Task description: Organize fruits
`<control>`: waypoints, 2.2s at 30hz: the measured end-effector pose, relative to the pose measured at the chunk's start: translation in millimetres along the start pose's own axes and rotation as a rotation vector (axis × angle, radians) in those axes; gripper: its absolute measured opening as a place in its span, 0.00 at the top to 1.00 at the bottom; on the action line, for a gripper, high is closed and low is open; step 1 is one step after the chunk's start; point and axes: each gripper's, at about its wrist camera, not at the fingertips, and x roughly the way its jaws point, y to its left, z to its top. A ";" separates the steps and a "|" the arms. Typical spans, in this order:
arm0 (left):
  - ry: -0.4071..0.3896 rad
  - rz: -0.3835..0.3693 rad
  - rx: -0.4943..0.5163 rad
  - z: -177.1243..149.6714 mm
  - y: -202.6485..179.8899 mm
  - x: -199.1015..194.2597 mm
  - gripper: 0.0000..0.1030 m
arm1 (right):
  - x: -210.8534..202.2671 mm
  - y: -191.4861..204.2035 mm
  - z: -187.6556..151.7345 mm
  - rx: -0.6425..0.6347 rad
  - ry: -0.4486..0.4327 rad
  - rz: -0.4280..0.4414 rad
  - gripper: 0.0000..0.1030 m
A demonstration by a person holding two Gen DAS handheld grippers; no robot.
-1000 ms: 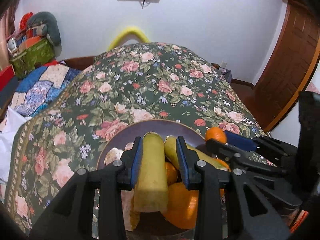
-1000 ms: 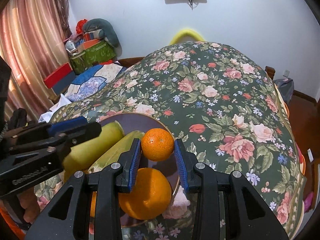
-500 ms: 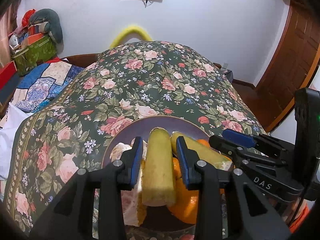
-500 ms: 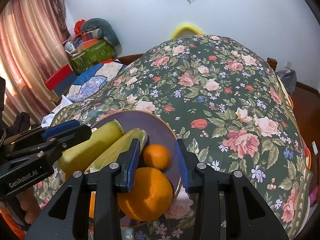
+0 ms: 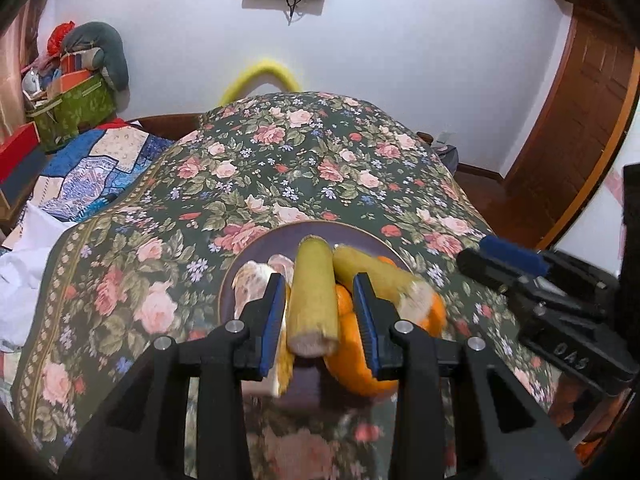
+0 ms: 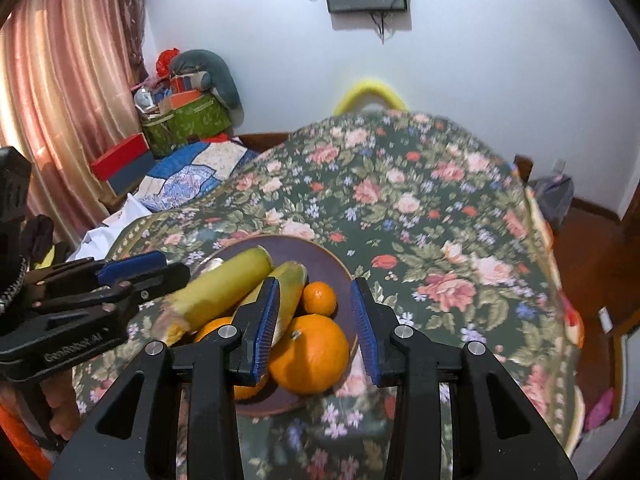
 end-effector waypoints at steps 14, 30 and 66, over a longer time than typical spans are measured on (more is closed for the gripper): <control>-0.048 0.005 0.031 -56.0 -17.3 -91.5 0.39 | -79.3 43.8 -42.5 -0.024 -0.043 -0.043 0.59; 0.089 0.016 -0.004 -128.6 -15.7 -87.4 0.37 | -72.9 42.6 -113.1 0.021 0.061 -0.112 0.59; 0.177 0.025 -0.075 -161.0 7.2 -47.9 0.80 | -28.0 36.3 -145.4 0.080 0.152 -0.029 0.84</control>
